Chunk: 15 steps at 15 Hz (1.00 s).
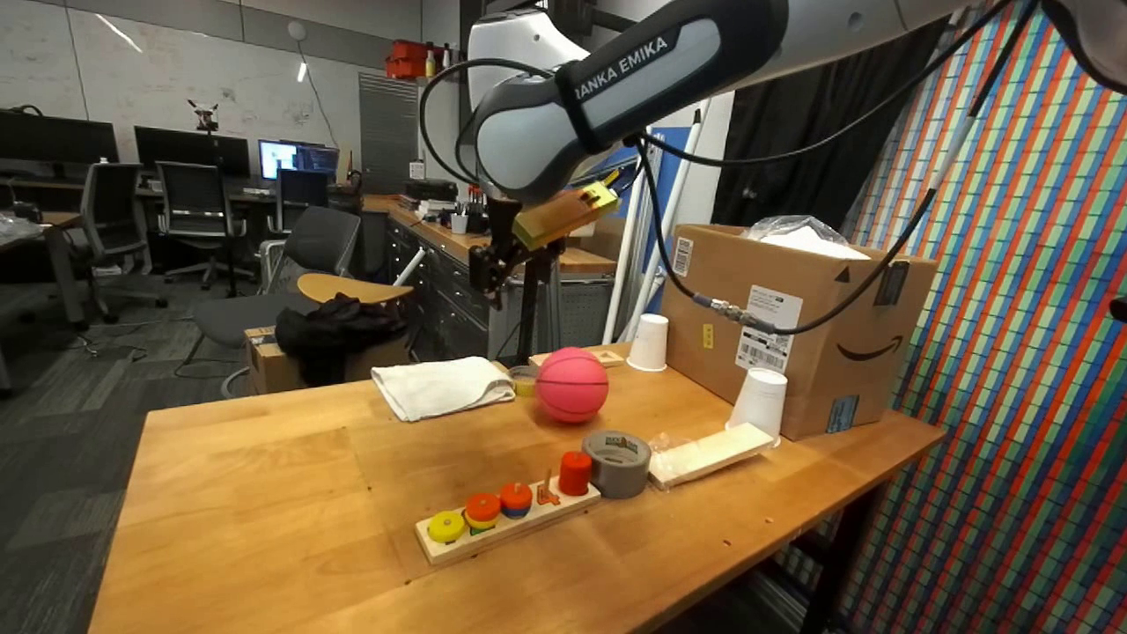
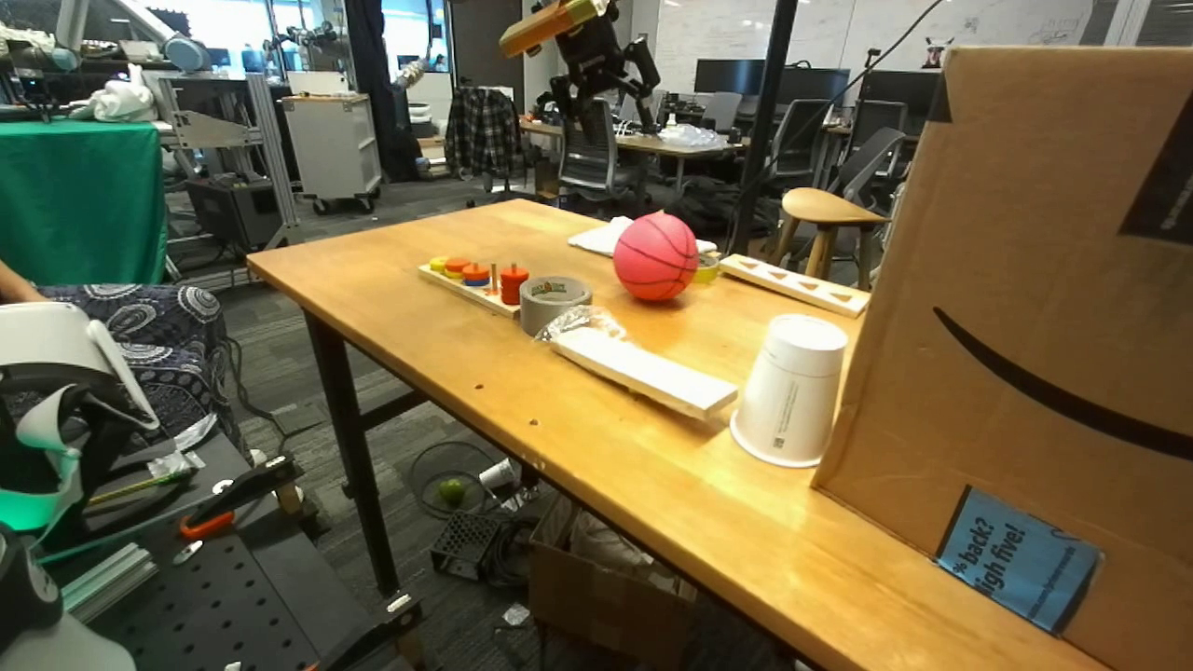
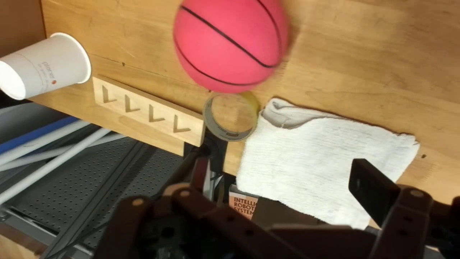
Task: Push the ball to the right
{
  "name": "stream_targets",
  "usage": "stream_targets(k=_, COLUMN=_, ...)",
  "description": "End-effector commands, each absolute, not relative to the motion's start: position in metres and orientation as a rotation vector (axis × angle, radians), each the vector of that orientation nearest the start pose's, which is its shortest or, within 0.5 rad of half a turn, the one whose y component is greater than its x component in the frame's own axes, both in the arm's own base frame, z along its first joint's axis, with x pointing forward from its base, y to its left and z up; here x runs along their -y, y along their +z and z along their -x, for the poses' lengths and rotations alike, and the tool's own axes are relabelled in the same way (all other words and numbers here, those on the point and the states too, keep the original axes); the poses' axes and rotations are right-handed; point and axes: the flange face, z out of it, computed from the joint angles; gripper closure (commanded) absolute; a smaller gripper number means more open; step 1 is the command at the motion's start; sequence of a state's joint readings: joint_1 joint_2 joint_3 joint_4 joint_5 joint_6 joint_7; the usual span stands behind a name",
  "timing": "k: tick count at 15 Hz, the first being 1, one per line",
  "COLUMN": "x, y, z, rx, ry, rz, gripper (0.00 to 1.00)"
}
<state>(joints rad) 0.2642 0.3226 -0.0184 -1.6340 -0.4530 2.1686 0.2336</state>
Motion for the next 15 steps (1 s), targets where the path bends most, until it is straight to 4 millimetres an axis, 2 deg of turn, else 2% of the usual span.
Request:
stream_targets(k=1, x=-0.189, y=0.441, z=-0.638, rx=0.49, ry=-0.465, rz=3.381, gripper=0.0)
stream_targets(k=4, x=-0.219, y=0.42, z=-0.623, rx=0.581, ry=-0.392, rz=3.351, gripper=0.0)
stream_targets(k=7, x=-0.237, y=0.407, z=-0.615, rx=0.633, ry=-0.333, rz=3.333, gripper=0.0)
stream_targets(k=15, x=-0.253, y=0.389, z=-0.606, rx=0.663, ry=-0.239, rz=3.313, gripper=0.0)
